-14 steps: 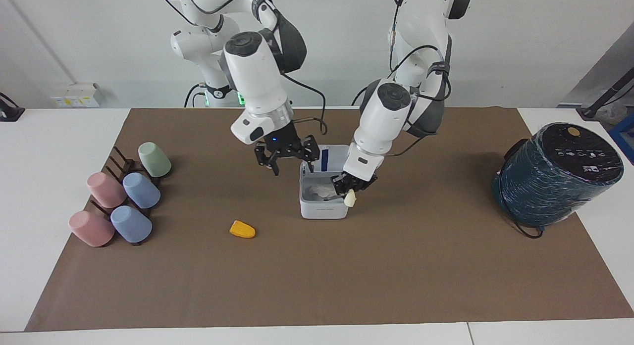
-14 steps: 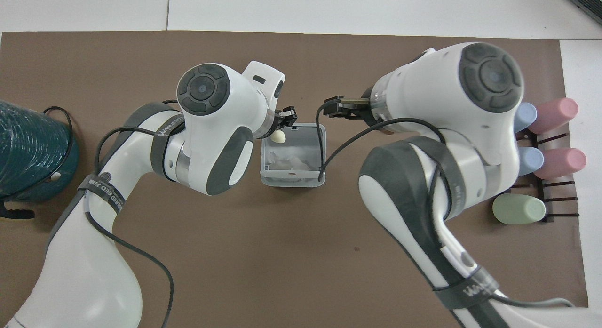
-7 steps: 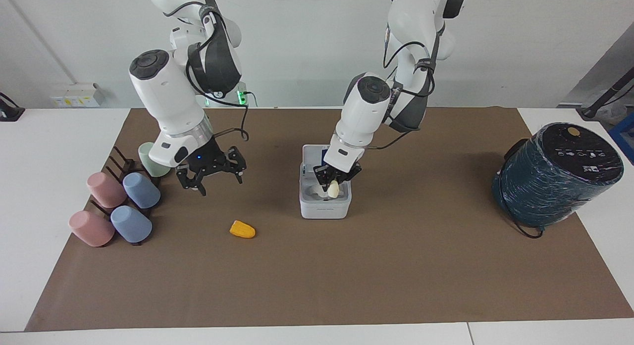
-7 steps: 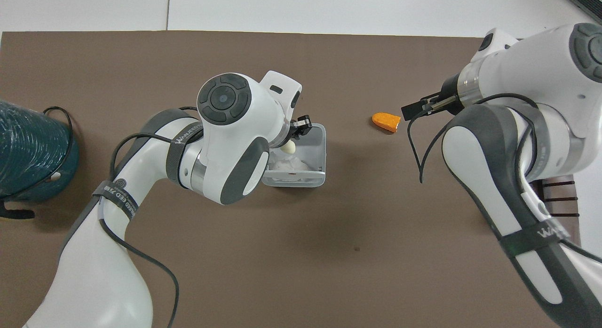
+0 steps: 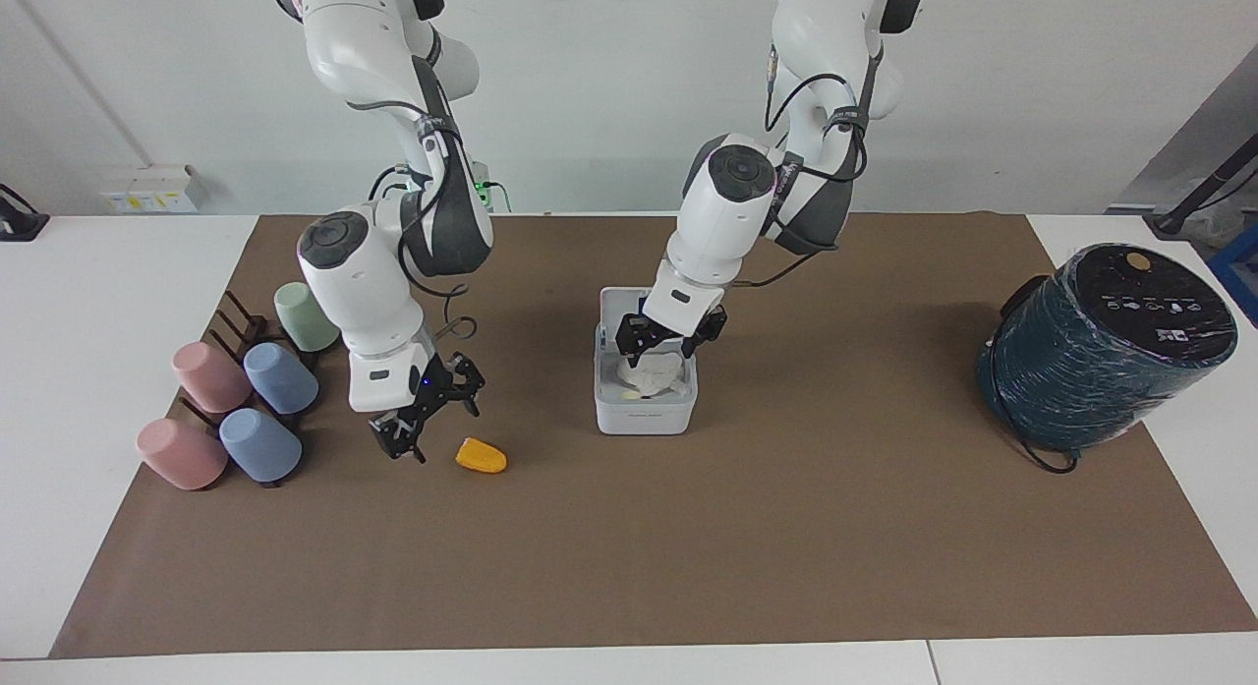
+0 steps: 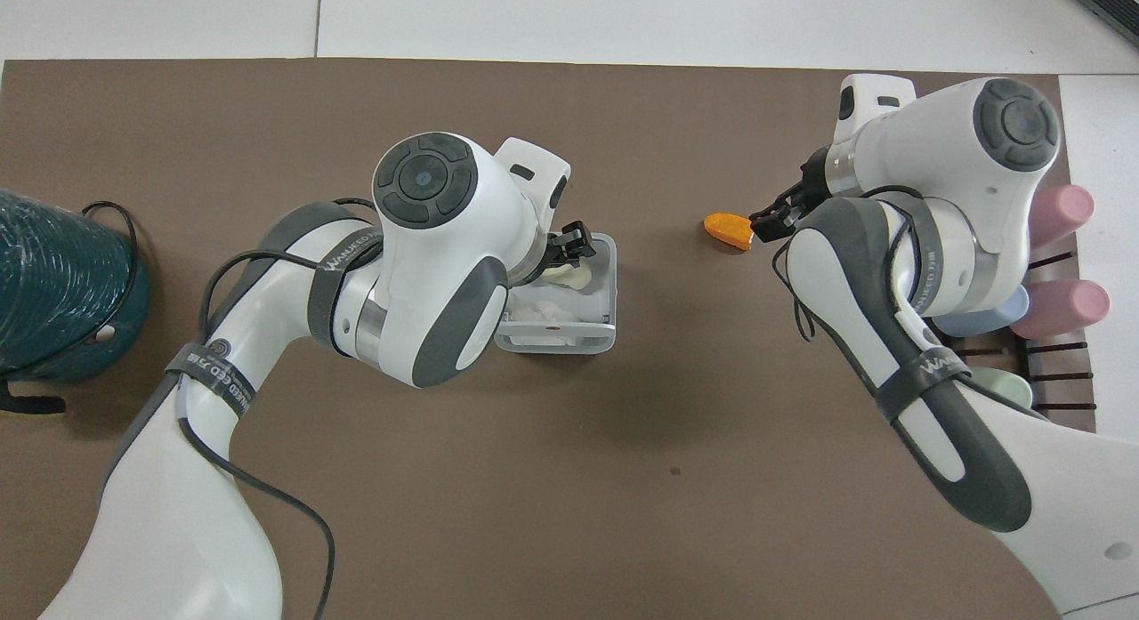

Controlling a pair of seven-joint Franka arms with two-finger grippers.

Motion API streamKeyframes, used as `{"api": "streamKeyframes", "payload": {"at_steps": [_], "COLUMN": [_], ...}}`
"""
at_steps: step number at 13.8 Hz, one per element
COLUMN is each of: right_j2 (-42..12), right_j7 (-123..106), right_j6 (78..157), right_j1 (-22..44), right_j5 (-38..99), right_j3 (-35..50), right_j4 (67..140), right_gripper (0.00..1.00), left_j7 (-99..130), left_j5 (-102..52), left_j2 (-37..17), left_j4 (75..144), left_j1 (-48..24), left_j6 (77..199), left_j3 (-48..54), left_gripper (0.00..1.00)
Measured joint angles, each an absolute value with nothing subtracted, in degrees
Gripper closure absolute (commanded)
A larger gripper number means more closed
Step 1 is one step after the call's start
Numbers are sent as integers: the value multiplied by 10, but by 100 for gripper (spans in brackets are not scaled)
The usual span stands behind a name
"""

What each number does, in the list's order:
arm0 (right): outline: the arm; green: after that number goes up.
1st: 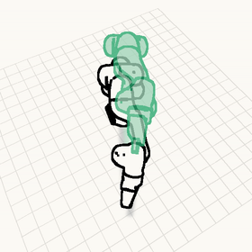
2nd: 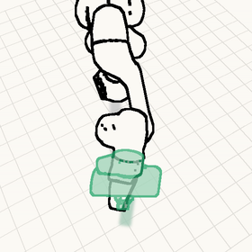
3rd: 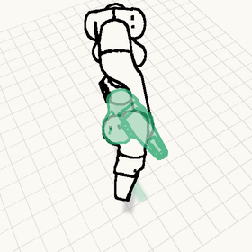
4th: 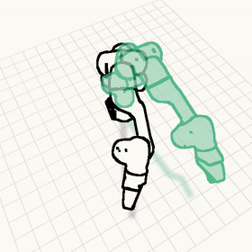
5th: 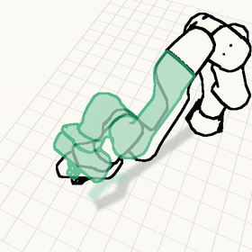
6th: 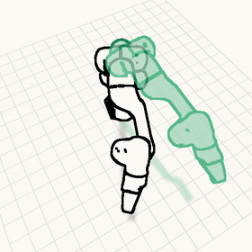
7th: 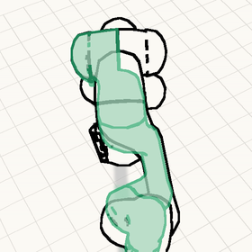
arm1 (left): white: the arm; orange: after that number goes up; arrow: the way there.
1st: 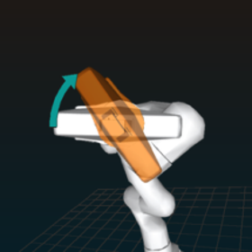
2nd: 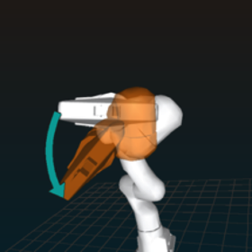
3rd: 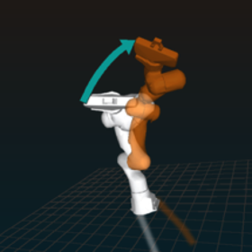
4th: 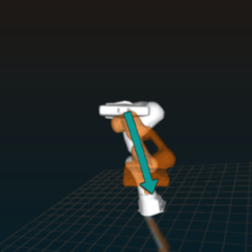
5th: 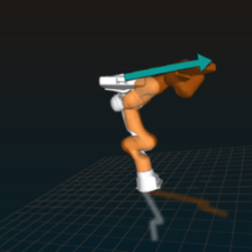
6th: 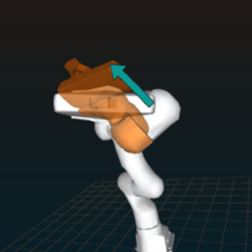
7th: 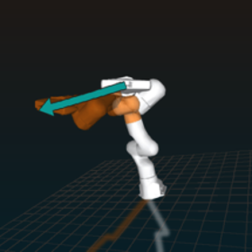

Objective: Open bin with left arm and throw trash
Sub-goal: 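Grasp the orange carrot with the right gripper while the left gripper withdraws, then carry the carrot over the open bin with the right gripper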

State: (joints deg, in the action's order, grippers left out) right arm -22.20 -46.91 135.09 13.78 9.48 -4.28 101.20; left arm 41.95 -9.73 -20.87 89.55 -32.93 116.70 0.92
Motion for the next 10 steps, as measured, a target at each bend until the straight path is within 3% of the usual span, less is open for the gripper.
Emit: {"api": "streamKeyframes", "payload": {"at_steps": [5, 10], "right_j2": [-270, -277], "right_j7": [-478, -477], "right_j6": [1501, 1473], "right_j1": [171, 169], "right_j5": [95, 95], "right_j3": [-42, -43], "right_j4": [1067, 1062], "right_gripper": [0, 0], "left_j7": [329, 80], "left_j5": [-78, -31], "left_j2": [-192, -130], "left_j4": [779, 757], "left_j1": [-262, -143], "left_j6": [965, 865], "left_j3": [-14, -17], "left_gripper": [10, 10]}}
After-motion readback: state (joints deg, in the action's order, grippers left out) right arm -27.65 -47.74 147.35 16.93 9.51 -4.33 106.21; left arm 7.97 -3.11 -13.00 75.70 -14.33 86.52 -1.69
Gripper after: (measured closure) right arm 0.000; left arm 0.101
